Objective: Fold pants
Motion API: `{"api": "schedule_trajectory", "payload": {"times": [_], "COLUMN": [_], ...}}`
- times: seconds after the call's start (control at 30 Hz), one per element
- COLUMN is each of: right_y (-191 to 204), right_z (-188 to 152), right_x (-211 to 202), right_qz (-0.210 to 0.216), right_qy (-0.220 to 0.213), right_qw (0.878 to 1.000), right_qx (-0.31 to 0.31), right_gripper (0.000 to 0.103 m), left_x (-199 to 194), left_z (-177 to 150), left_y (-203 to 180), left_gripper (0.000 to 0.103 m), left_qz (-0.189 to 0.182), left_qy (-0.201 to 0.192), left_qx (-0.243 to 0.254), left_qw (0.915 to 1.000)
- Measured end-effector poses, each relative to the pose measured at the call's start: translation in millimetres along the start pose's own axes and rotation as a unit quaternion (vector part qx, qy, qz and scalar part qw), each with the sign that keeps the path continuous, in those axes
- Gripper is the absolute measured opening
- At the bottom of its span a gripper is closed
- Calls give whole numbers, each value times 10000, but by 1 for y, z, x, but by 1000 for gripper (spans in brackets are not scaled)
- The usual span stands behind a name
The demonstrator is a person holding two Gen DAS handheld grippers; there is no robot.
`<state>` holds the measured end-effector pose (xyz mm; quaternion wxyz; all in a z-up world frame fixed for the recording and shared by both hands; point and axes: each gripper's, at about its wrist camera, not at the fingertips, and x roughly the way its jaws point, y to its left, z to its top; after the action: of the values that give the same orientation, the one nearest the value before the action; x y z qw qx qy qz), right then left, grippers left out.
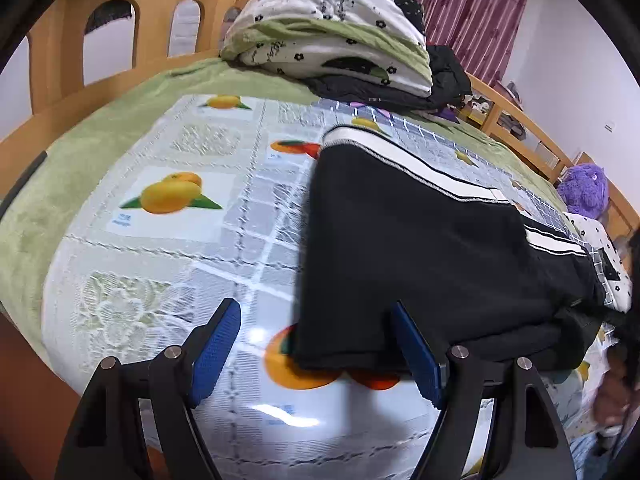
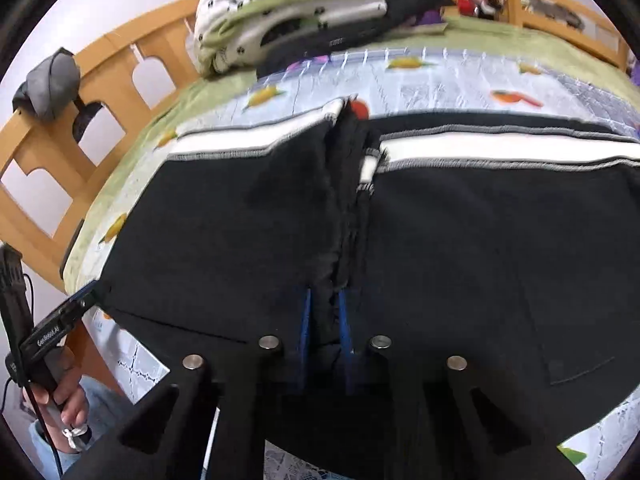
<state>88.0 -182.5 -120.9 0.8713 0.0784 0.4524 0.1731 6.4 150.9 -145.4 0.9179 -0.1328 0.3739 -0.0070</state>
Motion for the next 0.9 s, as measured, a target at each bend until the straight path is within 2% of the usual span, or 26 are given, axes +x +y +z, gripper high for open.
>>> {"api": "schedule_trajectory", "payload": {"times": [0.03, 0.1, 0.17, 0.2, 0.3, 0.37, 0.43, 0.5, 0.57, 0.7, 0.8, 0.83, 0.87, 0.9], "right_y": [-1, -10, -16, -14, 2, 5, 9, 9, 4, -9, -23, -25, -24, -20], "right_z": [-1, -2, -6, -11, -28, -39, -37, -25, -10, 36, 58, 62, 64, 66], "right_x": [-12, -45, -59, -57, -24, -7, -16, -28, -32, 11, 51, 67, 81, 86], "right_qz": [141, 699, 1057, 1054, 481, 297, 345, 419, 431, 232, 220, 188, 189, 145], "right_qy": [-123, -478, -502, -386, 201, 495, 303, 35, -306, -199, 86, 313, 497, 483], "right_qw": [9998, 9958, 9911, 9918, 9984, 9983, 9988, 9990, 9986, 9993, 9976, 9969, 9965, 9977], "right_qx": [7, 340, 635, 607, 220, 106, -155, -177, -66, 225, 652, 699, 652, 445], "right_gripper": [9, 10, 10, 10, 11, 12, 20, 47, 57, 57, 55, 45, 21, 14], "left_x": [-2, -7, -8, -8, -5, -5, -5, -3, 0, 1, 2, 3, 5, 6], "left_z": [-1, -1, 2, 3, 6, 6, 5, 4, 5, 5, 6, 7, 7, 8], "left_y": [1, 5, 10, 12, 20, 24, 27, 31, 34, 35, 34, 34, 33, 33], "left_gripper": [76, 76, 76, 76, 76, 76, 76, 76, 76, 76, 76, 76, 76, 76], "left_qz": [-1, -74, -131, -147, -228, -223, -206, -237, -282, -248, -211, -201, -208, -216], "left_qy": [-58, -164, -205, -202, -135, -131, -155, -158, -123, -177, -265, -273, -255, -237], "left_qx": [27, 24, -71, -119, -277, -338, -384, -479, -574, -553, -460, -439, -428, -429], "left_qw": [10000, 9998, 9997, 9996, 9993, 9991, 9989, 9984, 9979, 9980, 9984, 9985, 9985, 9986]}}
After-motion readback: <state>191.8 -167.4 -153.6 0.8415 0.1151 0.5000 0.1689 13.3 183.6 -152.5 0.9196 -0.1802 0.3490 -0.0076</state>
